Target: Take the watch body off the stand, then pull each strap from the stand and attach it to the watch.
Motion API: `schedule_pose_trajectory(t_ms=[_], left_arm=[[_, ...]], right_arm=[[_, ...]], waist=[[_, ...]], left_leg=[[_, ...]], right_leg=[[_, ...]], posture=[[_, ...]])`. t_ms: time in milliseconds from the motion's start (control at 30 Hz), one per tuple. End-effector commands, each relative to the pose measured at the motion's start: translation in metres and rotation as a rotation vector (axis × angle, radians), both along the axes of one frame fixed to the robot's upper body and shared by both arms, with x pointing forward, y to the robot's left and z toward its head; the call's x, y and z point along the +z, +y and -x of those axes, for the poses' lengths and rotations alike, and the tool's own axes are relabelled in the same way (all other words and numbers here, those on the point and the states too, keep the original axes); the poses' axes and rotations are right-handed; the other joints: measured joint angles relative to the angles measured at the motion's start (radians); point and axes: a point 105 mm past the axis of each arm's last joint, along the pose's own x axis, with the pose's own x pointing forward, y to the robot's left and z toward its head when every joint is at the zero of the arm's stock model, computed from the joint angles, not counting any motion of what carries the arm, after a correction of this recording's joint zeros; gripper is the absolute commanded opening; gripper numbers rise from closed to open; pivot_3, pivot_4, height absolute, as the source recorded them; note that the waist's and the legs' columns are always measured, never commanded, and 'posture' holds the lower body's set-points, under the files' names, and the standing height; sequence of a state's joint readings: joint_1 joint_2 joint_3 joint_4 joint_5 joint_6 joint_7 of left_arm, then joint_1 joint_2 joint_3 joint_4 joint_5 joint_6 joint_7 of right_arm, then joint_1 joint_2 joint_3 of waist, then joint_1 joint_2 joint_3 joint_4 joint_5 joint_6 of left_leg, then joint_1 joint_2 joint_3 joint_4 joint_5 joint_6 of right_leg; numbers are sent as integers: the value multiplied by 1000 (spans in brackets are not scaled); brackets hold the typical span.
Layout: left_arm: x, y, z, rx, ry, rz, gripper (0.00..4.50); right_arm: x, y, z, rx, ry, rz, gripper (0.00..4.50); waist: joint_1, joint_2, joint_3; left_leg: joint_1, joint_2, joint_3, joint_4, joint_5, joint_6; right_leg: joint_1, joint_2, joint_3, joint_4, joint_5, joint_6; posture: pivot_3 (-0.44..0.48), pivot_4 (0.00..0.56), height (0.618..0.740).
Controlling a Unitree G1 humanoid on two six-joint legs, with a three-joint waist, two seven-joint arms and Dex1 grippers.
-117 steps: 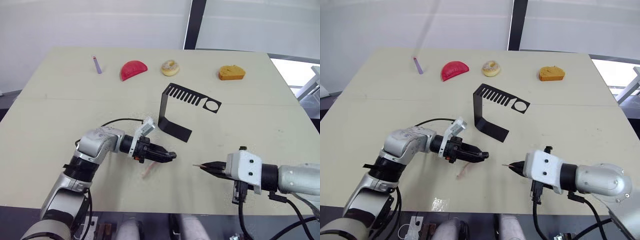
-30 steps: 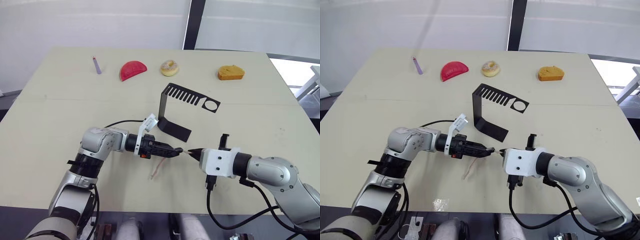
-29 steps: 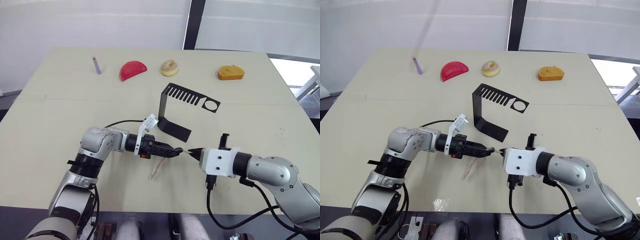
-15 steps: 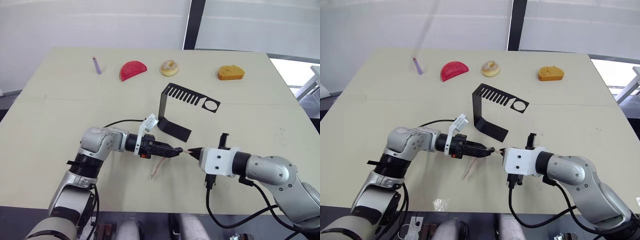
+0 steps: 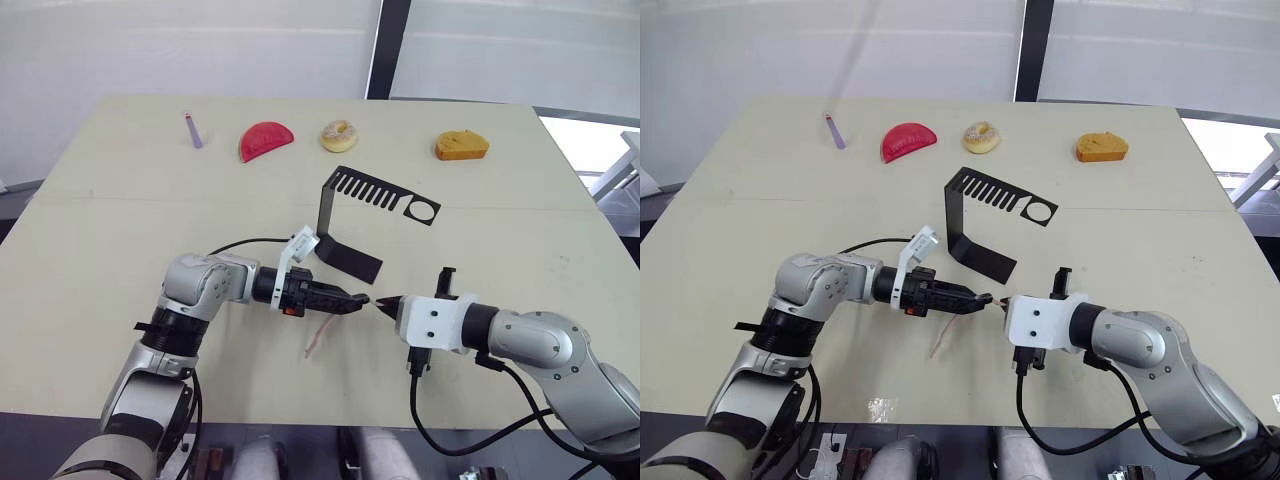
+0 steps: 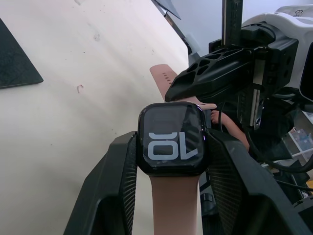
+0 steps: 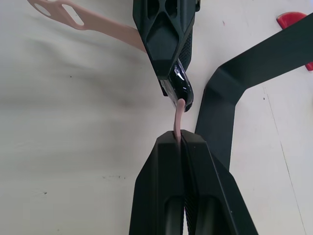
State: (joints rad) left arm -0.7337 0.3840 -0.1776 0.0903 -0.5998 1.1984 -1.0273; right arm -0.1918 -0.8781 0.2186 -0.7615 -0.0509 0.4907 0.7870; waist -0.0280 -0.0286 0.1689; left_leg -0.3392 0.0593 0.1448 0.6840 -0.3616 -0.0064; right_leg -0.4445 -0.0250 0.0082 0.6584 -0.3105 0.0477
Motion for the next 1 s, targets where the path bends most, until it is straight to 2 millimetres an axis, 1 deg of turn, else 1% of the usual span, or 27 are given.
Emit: schedule_pose_trajectory(t_ms=[33,1000], left_arm=[[14,-10,10,-65,-30,62,1590],[18,-13,10,-67,-35,75,1590]], right_arm=[[8,5,1,19,-33,-9,0],[8,5,-4,3,-35,-10,0]], waist=[[0,0,0],[0,0,0]], left_leg=[[0,0,0,0,0,0],[0,0,0,0,0,0]], right_leg=[[0,0,0,0,0,0],[0,0,0,0,0,0]], posture=[[0,150,737],[0,150,737]])
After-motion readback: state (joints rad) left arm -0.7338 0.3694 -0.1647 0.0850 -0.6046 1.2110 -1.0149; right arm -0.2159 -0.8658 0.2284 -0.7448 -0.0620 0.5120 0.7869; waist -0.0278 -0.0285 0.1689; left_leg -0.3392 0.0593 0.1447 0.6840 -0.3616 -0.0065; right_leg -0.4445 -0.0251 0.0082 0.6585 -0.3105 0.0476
